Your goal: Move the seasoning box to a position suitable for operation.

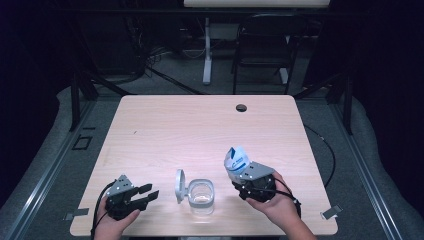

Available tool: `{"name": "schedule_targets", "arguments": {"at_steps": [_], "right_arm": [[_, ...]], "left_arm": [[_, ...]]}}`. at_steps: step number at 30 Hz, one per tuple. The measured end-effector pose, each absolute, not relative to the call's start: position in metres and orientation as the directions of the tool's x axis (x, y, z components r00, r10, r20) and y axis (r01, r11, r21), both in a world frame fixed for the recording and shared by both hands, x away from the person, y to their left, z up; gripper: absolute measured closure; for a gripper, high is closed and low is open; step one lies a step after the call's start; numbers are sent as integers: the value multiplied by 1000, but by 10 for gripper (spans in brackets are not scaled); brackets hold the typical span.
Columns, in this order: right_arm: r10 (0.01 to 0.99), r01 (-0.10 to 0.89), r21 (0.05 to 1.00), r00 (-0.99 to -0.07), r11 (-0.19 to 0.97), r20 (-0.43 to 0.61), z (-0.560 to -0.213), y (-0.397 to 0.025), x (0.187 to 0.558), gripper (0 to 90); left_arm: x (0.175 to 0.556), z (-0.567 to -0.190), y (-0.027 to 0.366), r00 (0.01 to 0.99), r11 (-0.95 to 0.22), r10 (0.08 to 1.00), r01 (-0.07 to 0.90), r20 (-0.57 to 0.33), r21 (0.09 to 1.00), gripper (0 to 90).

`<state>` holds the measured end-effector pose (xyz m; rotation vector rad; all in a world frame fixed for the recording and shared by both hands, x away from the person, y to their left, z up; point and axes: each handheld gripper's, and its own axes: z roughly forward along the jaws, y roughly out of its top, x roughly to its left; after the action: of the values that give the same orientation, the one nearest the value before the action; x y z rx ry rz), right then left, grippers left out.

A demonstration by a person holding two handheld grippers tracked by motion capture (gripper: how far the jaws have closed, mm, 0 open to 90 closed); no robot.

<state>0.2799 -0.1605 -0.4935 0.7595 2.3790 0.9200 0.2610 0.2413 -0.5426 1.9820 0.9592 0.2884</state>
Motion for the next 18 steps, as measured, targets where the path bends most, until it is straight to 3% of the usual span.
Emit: {"name": "schedule_targets", "arguments": {"at_steps": [18], "right_arm": [[578, 233, 661, -729, 713, -367, -493, -147, 274, 447]], "left_arm": [[261, -541, 244, 669, -300, 727, 515, -157, 803, 593]]}}
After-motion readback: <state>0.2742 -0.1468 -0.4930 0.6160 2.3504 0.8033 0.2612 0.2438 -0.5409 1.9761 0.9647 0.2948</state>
